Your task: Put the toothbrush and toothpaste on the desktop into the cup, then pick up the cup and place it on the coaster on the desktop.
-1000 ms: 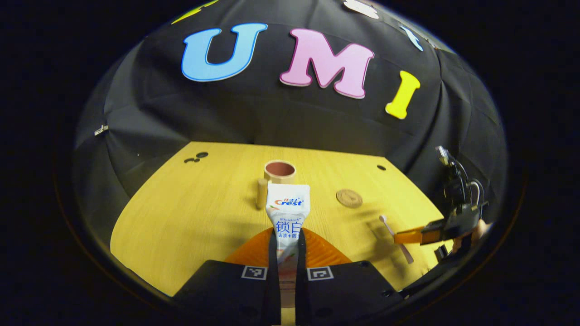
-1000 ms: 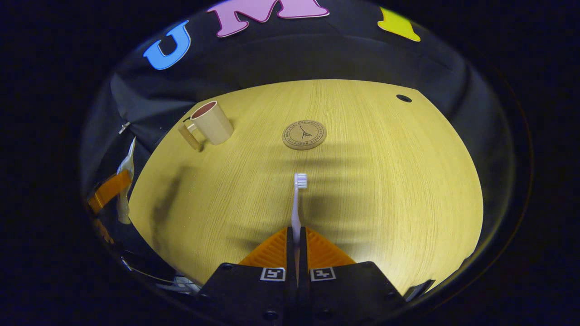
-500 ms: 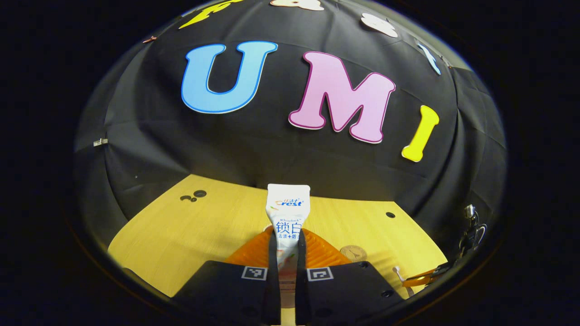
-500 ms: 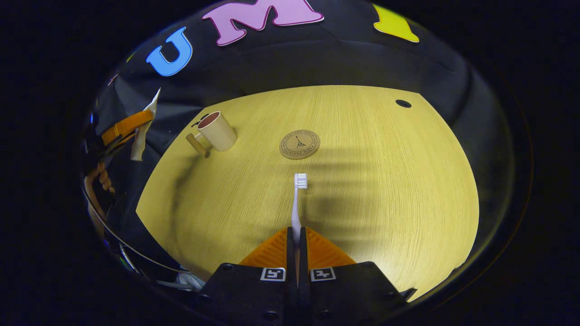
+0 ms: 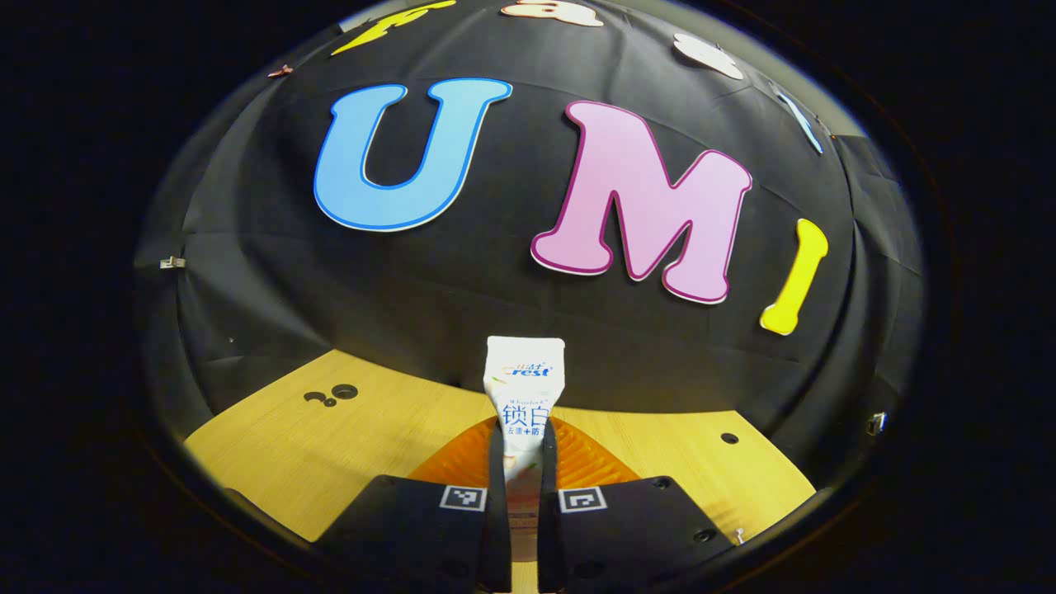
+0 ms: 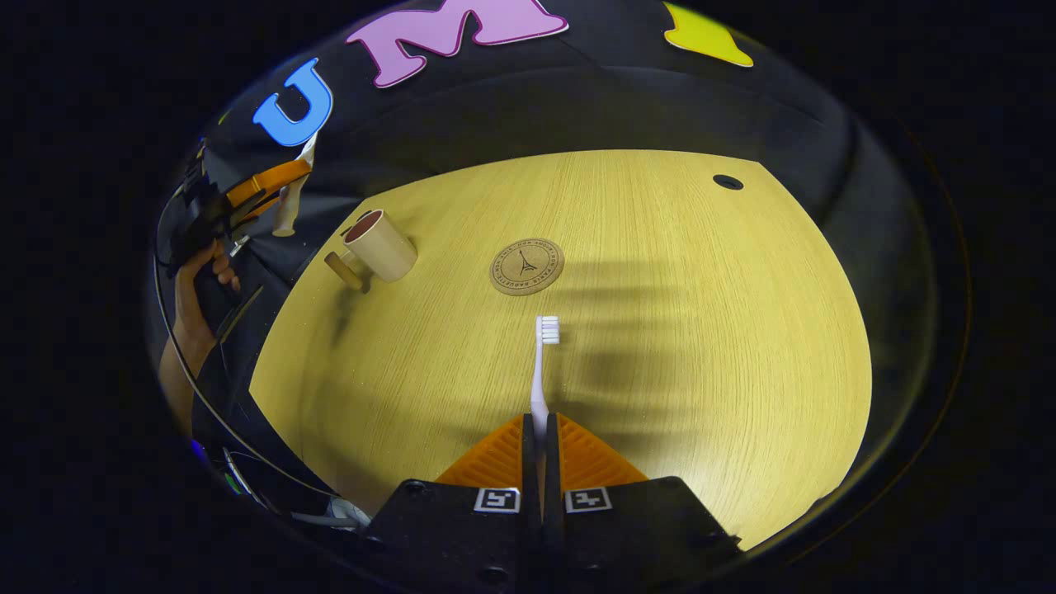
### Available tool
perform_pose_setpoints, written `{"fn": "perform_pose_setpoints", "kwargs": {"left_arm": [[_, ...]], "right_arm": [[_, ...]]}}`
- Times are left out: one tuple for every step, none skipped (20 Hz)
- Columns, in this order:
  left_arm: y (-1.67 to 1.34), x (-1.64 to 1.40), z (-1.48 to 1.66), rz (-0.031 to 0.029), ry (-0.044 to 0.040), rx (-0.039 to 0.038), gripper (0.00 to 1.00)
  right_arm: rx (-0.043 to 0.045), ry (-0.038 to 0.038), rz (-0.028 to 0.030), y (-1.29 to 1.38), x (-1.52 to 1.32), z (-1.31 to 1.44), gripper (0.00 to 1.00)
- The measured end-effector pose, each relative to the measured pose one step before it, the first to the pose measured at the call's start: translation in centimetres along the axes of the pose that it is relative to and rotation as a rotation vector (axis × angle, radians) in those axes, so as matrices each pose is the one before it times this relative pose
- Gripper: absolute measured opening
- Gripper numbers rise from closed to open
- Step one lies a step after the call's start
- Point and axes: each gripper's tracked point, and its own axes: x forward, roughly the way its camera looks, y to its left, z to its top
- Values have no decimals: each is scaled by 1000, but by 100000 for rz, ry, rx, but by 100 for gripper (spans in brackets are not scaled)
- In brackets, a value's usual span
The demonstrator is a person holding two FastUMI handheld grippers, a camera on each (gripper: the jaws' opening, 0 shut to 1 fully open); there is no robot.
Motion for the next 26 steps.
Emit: {"fn": "perform_pose_setpoints", "kwargs": {"left_arm": [[-205, 923, -283, -847, -668, -2108, 17], [-41, 860, -632, 42, -430, -2205, 18], [300, 821, -376, 1175, -379, -1568, 18], [334, 1095, -499, 1412, -457, -830, 17], [334, 771, -383, 679, -422, -1124, 17], [185, 710, -150, 472, -1489, -1411, 17], [292, 598, 122, 194, -1637, -1286, 17], [284, 676, -193, 479, -968, -893, 17], [490, 524, -279, 1183, -451, -468, 17], [390, 449, -621, 830, 693, -520, 17], [442, 216, -679, 1177, 1352, -667, 17], [250, 81, -603, 688, 634, -412, 18], [264, 91, -334, 567, 277, -194, 18], [123, 112, -353, 269, 90, -280, 18], [165, 83, -314, 474, 151, 51, 18], [344, 105, -508, 782, 697, 178, 20], [242, 110, -609, 388, 1564, -404, 21], [285, 158, -711, 917, 1746, -535, 22], [368, -68, -556, 996, 1908, -407, 24], [-52, -220, -521, -272, 1496, -709, 26], [109, -1022, -24, 726, 906, -347, 29], [-79, -669, -33, -277, 781, -85, 46], [-178, -1605, 436, -990, 349, -450, 63], [38, -1396, 403, -304, -334, -306, 80], [78, -1704, 291, 41, -120, 245, 97], [358, -1971, 9, 797, 627, 961, 98]], "right_arm": [[-56, 514, -16, -217, 113, -114, 5], [-241, 844, -96, -232, 97, -134, 5], [-480, 963, -100, -223, 113, -237, 5], [-433, 776, 61, -166, 100, -131, 5], [-318, 602, 135, -109, 99, -70, 5], [231, 542, 216, -109, 102, -10, 5], [1076, 636, 328, -117, 109, -135, 5], [1253, 338, -84, -174, 32, -9, 5], [994, 139, -48, -238, 128, 74, 5], [465, 365, -209, -181, 109, -31, 5], [22, 339, -256, -216, -3, -94, 5], [-154, 390, -424, -227, 106, -5, 5], [-105, 465, -352, -171, 148, -161, 5], [-35, 516, -198, -71, 89, -98, 5], [20, 647, -121, -26, 162, -188, 5], [140, 621, 181, 31, 70, -77, 5], [5, 387, 372, 165, 184, -17, 5], [-233, 241, 428, 189, 210, -7, 5], [-362, 80, 298, 212, 183, 33, 5], [-226, 3, 393, 242, 138, 100, 5], [107, -141, 653, 272, -9, 54, 5], [104, -515, 723, 335, 41, 229, 5], [-352, -670, 533, 232, 64, 260, 5], [-965, -800, 431, 216, 99, 320, 5], [-953, -810, 458, 201, 1, 268, 5], [-467, -1371, 907, 324, 93, 514, 5]]}}
